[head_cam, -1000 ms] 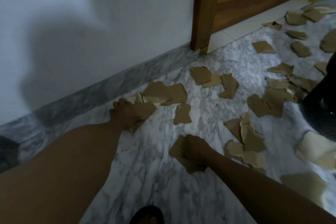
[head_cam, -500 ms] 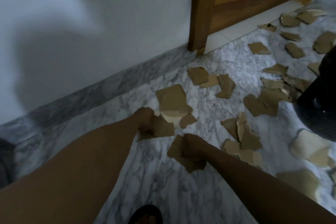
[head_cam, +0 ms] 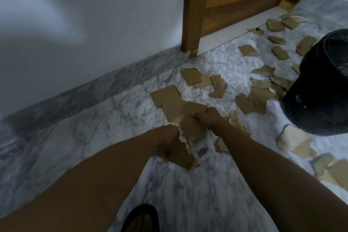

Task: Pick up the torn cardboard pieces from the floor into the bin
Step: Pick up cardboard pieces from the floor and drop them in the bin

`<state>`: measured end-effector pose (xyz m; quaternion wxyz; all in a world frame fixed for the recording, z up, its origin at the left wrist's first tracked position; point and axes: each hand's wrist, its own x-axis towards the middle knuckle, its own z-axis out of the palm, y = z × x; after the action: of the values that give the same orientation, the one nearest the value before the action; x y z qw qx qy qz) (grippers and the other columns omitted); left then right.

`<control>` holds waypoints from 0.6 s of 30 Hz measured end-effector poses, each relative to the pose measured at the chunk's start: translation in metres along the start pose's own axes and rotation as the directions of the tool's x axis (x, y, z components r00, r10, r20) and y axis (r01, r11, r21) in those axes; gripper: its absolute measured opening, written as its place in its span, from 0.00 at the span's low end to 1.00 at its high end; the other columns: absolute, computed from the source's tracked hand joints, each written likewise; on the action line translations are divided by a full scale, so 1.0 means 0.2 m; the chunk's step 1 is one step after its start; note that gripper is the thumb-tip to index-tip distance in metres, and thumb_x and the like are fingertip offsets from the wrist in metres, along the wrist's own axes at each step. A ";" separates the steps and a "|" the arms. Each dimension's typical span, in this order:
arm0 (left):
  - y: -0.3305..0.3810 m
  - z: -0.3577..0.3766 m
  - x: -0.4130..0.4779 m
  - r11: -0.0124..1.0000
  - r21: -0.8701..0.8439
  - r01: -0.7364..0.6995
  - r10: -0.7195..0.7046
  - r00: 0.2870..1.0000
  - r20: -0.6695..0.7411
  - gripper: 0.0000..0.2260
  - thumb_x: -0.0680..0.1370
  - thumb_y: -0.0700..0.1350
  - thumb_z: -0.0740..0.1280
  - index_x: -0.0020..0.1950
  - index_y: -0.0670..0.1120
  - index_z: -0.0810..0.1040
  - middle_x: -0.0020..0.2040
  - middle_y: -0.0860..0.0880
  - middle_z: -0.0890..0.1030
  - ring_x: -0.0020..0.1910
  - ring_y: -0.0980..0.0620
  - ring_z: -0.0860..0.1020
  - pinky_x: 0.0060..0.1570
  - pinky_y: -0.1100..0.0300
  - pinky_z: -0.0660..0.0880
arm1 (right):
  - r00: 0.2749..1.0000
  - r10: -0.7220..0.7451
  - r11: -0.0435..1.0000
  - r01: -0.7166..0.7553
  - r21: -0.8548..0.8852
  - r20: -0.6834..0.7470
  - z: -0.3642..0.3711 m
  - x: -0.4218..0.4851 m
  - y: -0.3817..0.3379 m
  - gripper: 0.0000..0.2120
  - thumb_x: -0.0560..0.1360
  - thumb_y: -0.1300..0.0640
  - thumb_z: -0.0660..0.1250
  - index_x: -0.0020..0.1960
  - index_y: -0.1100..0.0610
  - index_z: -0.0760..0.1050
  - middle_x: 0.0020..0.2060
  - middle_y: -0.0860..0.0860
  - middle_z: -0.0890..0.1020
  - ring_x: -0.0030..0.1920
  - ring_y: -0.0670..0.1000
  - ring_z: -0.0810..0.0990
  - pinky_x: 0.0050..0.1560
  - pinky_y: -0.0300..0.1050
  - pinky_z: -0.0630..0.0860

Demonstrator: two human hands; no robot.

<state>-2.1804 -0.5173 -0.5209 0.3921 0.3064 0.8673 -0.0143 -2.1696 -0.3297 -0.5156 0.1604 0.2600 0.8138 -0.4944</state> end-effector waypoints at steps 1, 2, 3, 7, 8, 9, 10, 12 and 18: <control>-0.01 -0.01 0.00 1.000 -0.021 0.015 -0.015 1.000 0.024 0.20 0.68 0.40 0.79 0.58 0.42 0.79 0.48 0.49 0.80 0.40 0.55 0.78 0.35 0.65 0.73 | 0.999 -0.034 0.993 0.031 -0.114 -0.029 0.03 0.03 -0.02 0.21 0.76 0.49 0.72 0.59 0.65 0.79 0.55 0.61 0.82 0.56 0.61 0.81 0.59 0.59 0.78; -0.04 0.00 0.00 0.999 -0.024 0.039 -0.038 0.998 0.050 0.20 0.68 0.40 0.79 0.57 0.43 0.79 0.45 0.50 0.80 0.37 0.56 0.78 0.35 0.65 0.74 | 0.997 -0.056 0.962 0.038 -0.269 -0.058 0.08 0.04 -0.06 0.22 0.76 0.49 0.71 0.63 0.63 0.77 0.61 0.60 0.78 0.63 0.62 0.76 0.64 0.62 0.74; -0.07 0.00 0.00 0.998 -0.018 0.062 -0.061 0.997 0.046 0.20 0.68 0.42 0.79 0.57 0.43 0.78 0.47 0.49 0.79 0.40 0.55 0.78 0.37 0.63 0.75 | 0.995 -0.073 0.908 0.036 -0.416 -0.074 0.12 0.05 -0.09 0.24 0.77 0.48 0.69 0.67 0.60 0.73 0.67 0.58 0.73 0.70 0.62 0.70 0.69 0.64 0.68; -0.14 0.00 -0.01 0.995 0.025 0.100 -0.101 0.994 0.042 0.39 0.73 0.46 0.76 0.77 0.41 0.59 0.73 0.43 0.66 0.70 0.44 0.69 0.65 0.55 0.70 | 0.991 -0.118 0.728 0.130 -0.673 0.064 0.28 0.11 -0.19 0.26 0.81 0.44 0.59 0.76 0.51 0.63 0.78 0.52 0.57 0.80 0.61 0.45 0.72 0.75 0.41; -0.15 -0.01 -0.02 0.994 0.014 0.113 -0.113 0.992 0.062 0.45 0.73 0.46 0.76 0.79 0.40 0.50 0.77 0.42 0.59 0.74 0.43 0.63 0.69 0.54 0.66 | 0.990 -0.125 0.699 0.138 -0.702 0.070 0.30 0.13 -0.19 0.24 0.82 0.45 0.56 0.76 0.51 0.63 0.77 0.53 0.60 0.79 0.62 0.46 0.71 0.77 0.38; -0.16 -0.04 -0.03 0.993 -0.007 0.120 -0.119 0.990 0.077 0.48 0.73 0.46 0.76 0.80 0.40 0.45 0.78 0.42 0.56 0.76 0.43 0.60 0.70 0.54 0.64 | 0.987 -0.142 0.671 0.149 -0.726 0.071 0.32 0.14 -0.19 0.22 0.82 0.47 0.54 0.74 0.52 0.66 0.73 0.54 0.65 0.79 0.63 0.49 0.69 0.79 0.37; -0.17 -0.06 -0.02 0.991 -0.032 0.131 -0.128 0.987 0.096 0.49 0.72 0.45 0.77 0.80 0.40 0.45 0.78 0.42 0.55 0.76 0.43 0.60 0.69 0.54 0.66 | 0.984 -0.167 0.650 0.162 -0.743 0.069 0.32 0.14 -0.20 0.20 0.82 0.50 0.54 0.71 0.53 0.68 0.69 0.55 0.70 0.77 0.63 0.54 0.69 0.80 0.38; -0.18 -0.13 -0.02 0.986 -0.061 0.157 -0.144 0.974 0.173 0.44 0.72 0.44 0.77 0.79 0.43 0.53 0.77 0.42 0.59 0.73 0.43 0.65 0.62 0.54 0.72 | 0.966 -0.241 0.589 0.218 -0.778 0.089 0.33 0.12 -0.22 0.18 0.82 0.53 0.55 0.69 0.55 0.69 0.65 0.56 0.73 0.73 0.63 0.60 0.70 0.79 0.41; -0.10 -0.19 0.04 0.988 -0.104 0.113 -0.083 0.962 0.259 0.39 0.72 0.50 0.77 0.76 0.43 0.61 0.74 0.43 0.64 0.66 0.42 0.73 0.59 0.50 0.77 | 0.942 -0.329 0.930 0.336 -0.150 0.071 0.10 0.16 -0.41 0.30 0.74 0.57 0.73 0.72 0.61 0.66 0.58 0.54 0.77 0.57 0.56 0.78 0.55 0.53 0.76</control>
<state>-2.2211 -0.5201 -0.5036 0.5163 0.2350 0.8232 -0.0218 -2.2425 -0.3701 -0.4821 0.1127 0.0938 0.8793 -0.4531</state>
